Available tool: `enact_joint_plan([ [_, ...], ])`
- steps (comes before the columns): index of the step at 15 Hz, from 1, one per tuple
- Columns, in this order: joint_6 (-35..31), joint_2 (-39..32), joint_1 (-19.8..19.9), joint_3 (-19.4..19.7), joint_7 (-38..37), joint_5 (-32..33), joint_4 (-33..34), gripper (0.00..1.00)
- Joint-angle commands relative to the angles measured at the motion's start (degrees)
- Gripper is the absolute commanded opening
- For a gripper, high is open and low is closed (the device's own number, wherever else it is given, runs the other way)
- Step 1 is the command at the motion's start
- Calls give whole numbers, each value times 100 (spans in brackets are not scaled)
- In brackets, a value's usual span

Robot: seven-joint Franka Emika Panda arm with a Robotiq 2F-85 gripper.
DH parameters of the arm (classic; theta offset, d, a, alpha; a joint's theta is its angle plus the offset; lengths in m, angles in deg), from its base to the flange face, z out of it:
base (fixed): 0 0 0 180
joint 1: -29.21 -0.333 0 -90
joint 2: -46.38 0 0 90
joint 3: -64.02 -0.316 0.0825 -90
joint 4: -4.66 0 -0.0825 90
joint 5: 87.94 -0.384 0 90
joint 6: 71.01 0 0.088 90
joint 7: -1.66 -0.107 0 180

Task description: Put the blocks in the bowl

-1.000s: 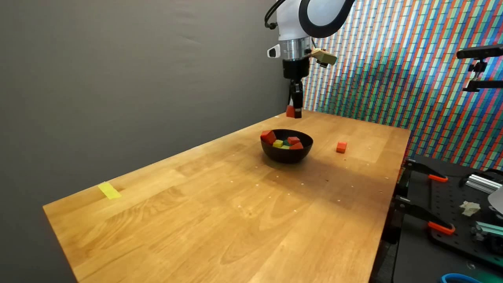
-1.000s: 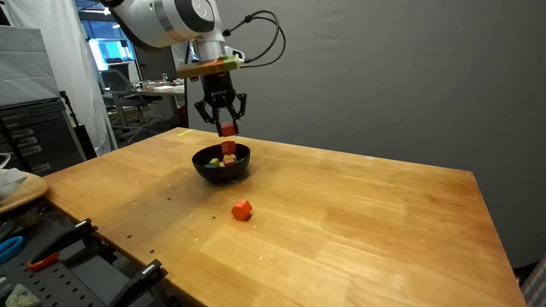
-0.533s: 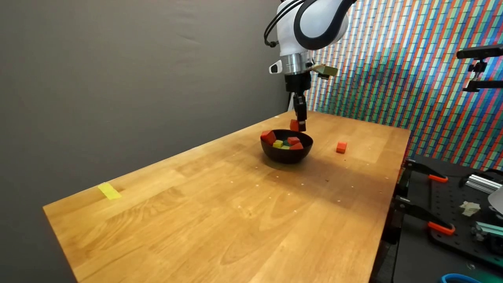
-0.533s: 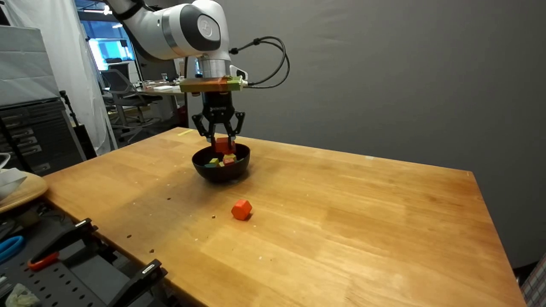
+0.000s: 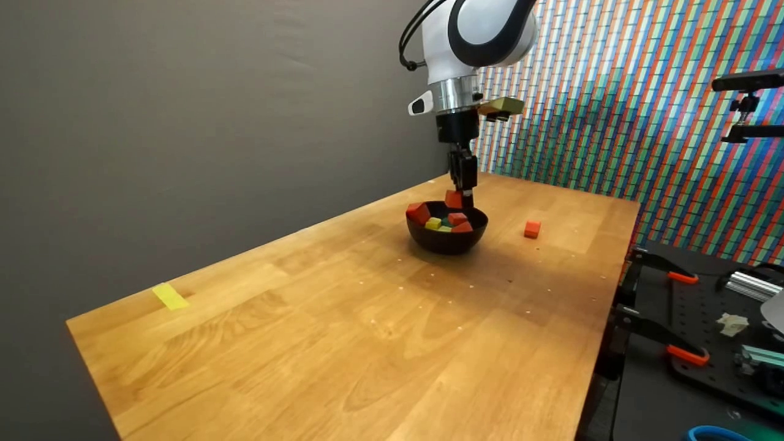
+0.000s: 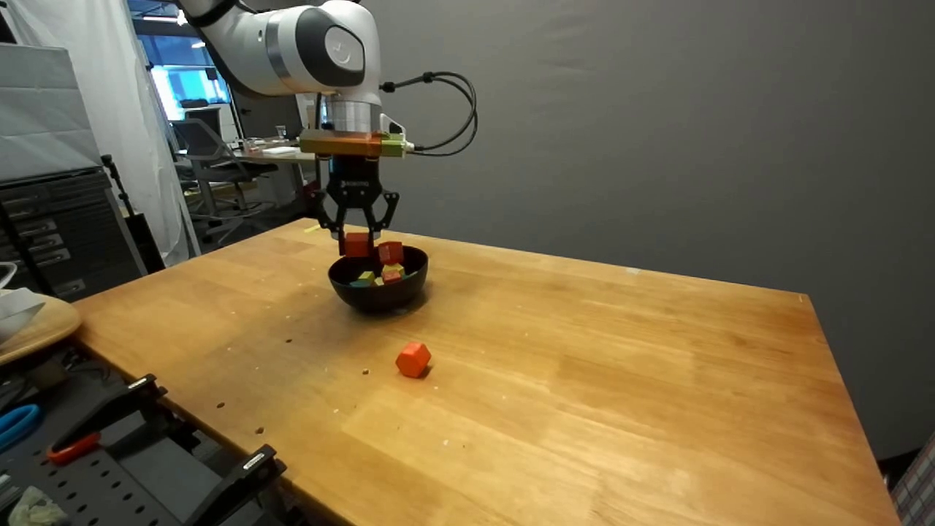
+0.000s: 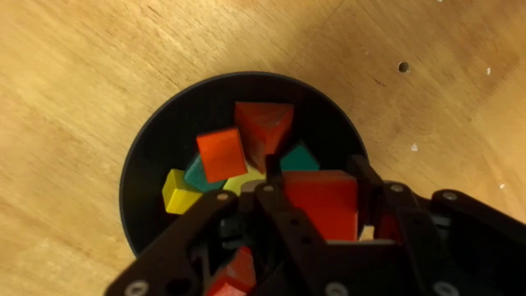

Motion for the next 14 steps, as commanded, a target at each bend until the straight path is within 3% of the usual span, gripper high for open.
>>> enact_joint_plan([
  [1,87,-75,-74,-70,122,46,260,24],
  [2,-9,-73,-113,-38,-1,102,267,68],
  [3,-98,-60,-140,4,-100,180,267,69],
  [7,-305,219,-108,329,-698,728,70,99],
  [11,-79,656,99,883,-1516,1174,-403,100],
  [14,37,764,366,1157,-1807,1005,-767,100],
])
